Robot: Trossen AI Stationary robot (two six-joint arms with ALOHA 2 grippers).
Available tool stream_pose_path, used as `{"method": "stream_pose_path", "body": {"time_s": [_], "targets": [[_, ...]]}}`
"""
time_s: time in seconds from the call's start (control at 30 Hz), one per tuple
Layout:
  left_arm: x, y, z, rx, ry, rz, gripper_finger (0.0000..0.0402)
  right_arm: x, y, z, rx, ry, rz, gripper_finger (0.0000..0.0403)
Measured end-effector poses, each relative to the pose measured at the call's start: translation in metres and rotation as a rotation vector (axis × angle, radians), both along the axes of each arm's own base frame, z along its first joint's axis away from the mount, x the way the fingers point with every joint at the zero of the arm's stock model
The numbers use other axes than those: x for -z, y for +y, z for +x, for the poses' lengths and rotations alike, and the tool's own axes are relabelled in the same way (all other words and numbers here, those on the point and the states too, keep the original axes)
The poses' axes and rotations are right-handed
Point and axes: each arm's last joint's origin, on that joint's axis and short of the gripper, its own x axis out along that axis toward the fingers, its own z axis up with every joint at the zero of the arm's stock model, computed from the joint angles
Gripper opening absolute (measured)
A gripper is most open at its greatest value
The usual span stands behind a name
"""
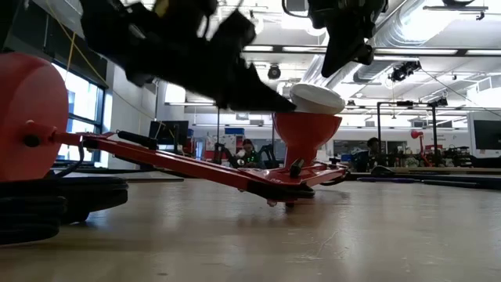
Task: Screw lightbulb
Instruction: Insert the lightbulb into the red lamp
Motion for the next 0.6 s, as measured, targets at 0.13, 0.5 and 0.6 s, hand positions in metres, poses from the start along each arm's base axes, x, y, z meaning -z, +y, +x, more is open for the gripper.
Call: {"method": "stream_pose_path", "body": {"time_s": [0.13, 0.5, 0.6], "targets": [[0.004, 0.006, 0.013, 0.017, -0.022, 0.147, 0.0, 0.0, -0.005, 0.0, 0.023, -0.001, 0.006, 0.0], [0.028, 0.014, 0.036, 0.153, 0.056, 0.284, 0.0, -0.001, -0.015, 0.001, 0.05, -0.019, 0.021, 0.0], [0.026, 0.02, 0.039, 0.16, 0.032, 0.224, 0.0, -0.001, -0.015, 0.001, 0.048, -0.02, 0.023, 0.0]]}}
